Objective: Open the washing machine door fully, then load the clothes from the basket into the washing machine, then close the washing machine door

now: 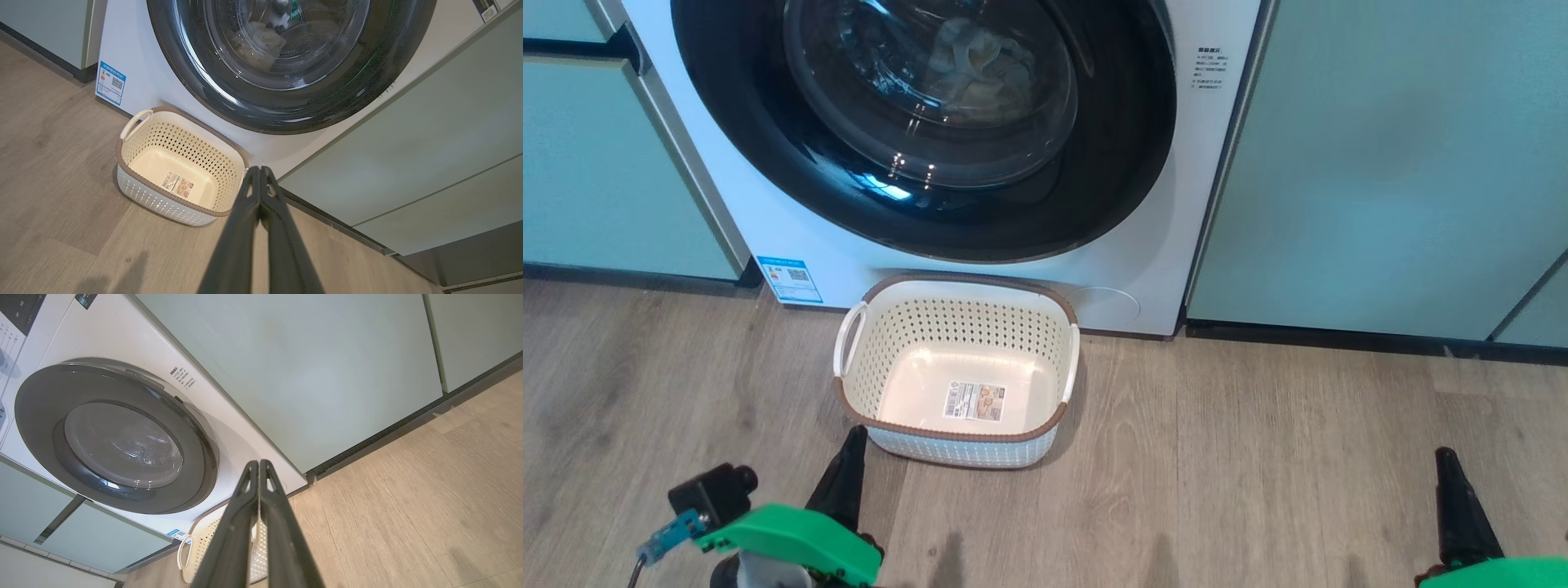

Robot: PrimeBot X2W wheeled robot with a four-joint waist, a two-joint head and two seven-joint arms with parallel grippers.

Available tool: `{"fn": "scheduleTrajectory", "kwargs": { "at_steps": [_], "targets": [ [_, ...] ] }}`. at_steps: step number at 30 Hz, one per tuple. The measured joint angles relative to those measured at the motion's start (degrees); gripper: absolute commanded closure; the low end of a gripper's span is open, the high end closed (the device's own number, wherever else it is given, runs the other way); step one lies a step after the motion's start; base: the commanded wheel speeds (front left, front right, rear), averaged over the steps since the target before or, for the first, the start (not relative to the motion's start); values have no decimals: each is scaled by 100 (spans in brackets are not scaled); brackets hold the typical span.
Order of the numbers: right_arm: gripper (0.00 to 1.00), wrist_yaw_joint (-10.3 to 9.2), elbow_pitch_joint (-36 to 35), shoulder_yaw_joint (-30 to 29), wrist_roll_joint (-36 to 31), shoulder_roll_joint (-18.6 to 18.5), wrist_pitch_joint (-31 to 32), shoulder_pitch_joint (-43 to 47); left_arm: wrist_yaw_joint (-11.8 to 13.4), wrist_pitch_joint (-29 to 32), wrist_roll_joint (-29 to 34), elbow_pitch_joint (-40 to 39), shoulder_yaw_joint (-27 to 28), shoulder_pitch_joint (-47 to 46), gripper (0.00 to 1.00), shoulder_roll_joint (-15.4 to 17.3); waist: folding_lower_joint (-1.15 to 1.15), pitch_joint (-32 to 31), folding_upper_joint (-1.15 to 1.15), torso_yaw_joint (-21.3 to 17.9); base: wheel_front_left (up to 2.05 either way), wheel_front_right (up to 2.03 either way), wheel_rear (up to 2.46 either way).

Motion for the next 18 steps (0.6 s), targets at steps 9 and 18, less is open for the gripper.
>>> {"fn": "scheduleTrajectory", "kwargs": {
  "at_steps": [9, 18],
  "targets": [
    [100, 0, 111, -27, 587, -12, 111, -143, -47, 120, -558, 81, 37, -96, 100, -12, 0, -9, 0, 24, 0, 0, 0],
    [100, 0, 220, -91, 1161, -21, 236, -249, -100, 233, -1107, 183, 144, -160, 100, -29, 0, -17, 0, 47, 0, 0, 0]
  ]
}}
